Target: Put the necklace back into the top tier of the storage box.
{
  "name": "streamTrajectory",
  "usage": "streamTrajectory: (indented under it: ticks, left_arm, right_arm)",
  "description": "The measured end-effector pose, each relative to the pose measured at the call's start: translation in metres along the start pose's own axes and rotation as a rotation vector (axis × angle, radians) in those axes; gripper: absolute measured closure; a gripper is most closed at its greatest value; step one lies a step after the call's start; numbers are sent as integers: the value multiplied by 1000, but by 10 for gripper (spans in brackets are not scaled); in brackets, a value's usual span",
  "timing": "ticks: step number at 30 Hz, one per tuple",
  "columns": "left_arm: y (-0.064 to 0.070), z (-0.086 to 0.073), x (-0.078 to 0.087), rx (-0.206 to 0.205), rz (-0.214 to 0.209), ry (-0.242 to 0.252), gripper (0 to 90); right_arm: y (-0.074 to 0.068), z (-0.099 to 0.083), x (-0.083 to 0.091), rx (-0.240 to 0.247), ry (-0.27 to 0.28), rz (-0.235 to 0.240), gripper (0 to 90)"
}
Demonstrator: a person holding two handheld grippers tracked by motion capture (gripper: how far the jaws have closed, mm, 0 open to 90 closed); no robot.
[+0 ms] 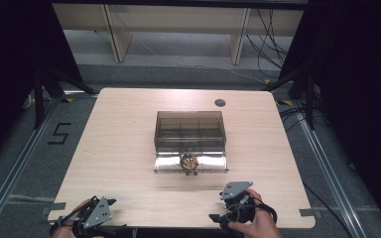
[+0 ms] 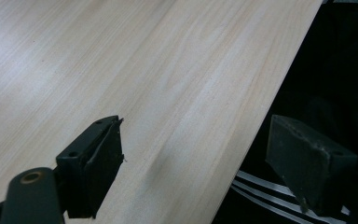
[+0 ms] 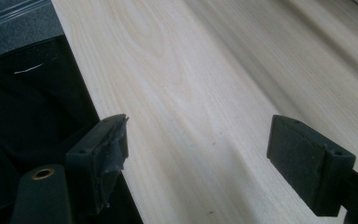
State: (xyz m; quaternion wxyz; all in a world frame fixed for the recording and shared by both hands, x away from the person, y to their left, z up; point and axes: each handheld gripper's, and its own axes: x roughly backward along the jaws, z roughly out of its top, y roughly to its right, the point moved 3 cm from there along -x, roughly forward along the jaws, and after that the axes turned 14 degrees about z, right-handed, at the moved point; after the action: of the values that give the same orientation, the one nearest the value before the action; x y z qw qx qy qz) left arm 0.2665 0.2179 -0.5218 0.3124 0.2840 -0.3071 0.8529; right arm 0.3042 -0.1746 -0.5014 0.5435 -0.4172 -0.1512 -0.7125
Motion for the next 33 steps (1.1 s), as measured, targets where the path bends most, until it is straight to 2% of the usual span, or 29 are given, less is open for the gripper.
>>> streamTrajectory:
  ticks: [2,3,4,7,9,10,11,12,16,17,18,19,24,25,26,27,29,30,31,33]
  left_arm:
    - [0,0,0,1,-1,1,180]
    - [0,0,0,1,0,1,180]
    - [0,0,0,1,-1,1,180]
    - [0,0,0,2,-1,2,180]
    - [0,0,0,2,0,1,180]
    - [0,0,0,2,0,0,180]
    - [0,0,0,2,-2,0,180]
    - [0,0,0,2,-1,1,180]
    - [0,0,0,3,-1,2,181]
    - [0,0,0,3,-1,1,180]
    - [0,0,0,2,-2,1,180]
    - [0,0,0,3,-2,1,181]
    - [0,0,0,5,-1,3,181]
    - [0,0,0,14,-12,8,180]
    - [0,0,1,14,-21,9,181]
    - [-1,0,1,12,1,11,180]
    - [1,1,1,22,-13,13,180]
    - [0,0,1,7,-2,5,180]
    - [0,0,1,3,-6,3,181]
    - [1,1,1,4,-2,4,181]
  right_arm:
    - [1,-1,0,7,5,0,217]
    - [0,-4,-1,-18,13,-16,217]
    - [0,-5,-1,1,27,-7,217]
    - [0,-6,0,-3,32,-12,214]
    - [0,-9,0,-14,29,-20,212]
    - [-1,-9,0,-34,30,-27,212]
    - [0,-10,1,-10,30,-14,212]
    - [-1,-12,2,-23,28,-25,211]
    - [-1,-14,2,-14,39,-29,208]
    - [-1,-14,1,-26,43,-26,206]
    - [0,-14,1,-8,47,-23,203]
    - [-1,-16,1,-23,59,-38,202]
    - [-4,-18,1,-31,62,-33,207]
    - [-4,-19,2,-17,66,-29,210]
    - [-5,-20,2,-30,71,-32,210]
    - [-5,-21,3,-11,75,-31,210]
    - [-8,-24,5,-42,73,-30,210]
    - [-7,-25,6,-34,61,-28,210]
    - [-6,-27,5,-27,74,-36,210]
    - [-6,-28,7,-32,67,-34,211]
